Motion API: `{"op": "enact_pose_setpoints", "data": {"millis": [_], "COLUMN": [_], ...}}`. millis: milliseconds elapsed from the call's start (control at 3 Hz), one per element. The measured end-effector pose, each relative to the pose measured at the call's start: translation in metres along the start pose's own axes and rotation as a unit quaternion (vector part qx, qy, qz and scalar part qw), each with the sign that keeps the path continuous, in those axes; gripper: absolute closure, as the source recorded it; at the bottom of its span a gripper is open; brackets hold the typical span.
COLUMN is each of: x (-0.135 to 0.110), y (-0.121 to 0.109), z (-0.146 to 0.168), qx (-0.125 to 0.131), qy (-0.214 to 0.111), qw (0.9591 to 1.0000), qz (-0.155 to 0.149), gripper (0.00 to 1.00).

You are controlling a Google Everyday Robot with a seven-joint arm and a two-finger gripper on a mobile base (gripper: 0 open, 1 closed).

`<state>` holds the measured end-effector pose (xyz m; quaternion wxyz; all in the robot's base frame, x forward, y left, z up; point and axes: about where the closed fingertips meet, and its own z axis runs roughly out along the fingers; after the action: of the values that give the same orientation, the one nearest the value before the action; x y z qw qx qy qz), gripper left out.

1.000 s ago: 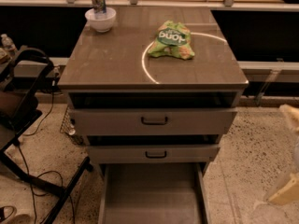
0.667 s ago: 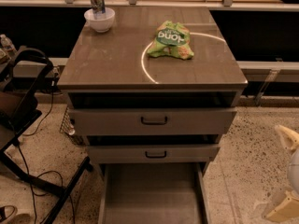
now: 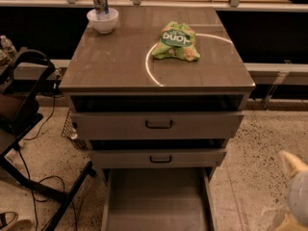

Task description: Close bottom drawer

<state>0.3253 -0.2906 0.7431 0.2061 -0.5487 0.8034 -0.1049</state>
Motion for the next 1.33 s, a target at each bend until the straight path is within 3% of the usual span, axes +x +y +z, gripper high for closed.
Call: {"op": "enact_pose_setpoints", "data": {"millis": [333,667,1000,1333], "x": [0.053,0.086,0.103,0.103], "y": [0.055,0.099,0.137,0.154], "z": [0.081,0.134,0.174,0.195], "qx": [-0.037,-0.046,-0.045,-0.053], "qy": [0.023,0.034,0.018,0.003], "qw": [0.999,0.9983,0.9987,0.998], "qz": [0.012,0.001,-0.017,-0.034], "gripper": [0.0,0.0,0.0,0.0]}}
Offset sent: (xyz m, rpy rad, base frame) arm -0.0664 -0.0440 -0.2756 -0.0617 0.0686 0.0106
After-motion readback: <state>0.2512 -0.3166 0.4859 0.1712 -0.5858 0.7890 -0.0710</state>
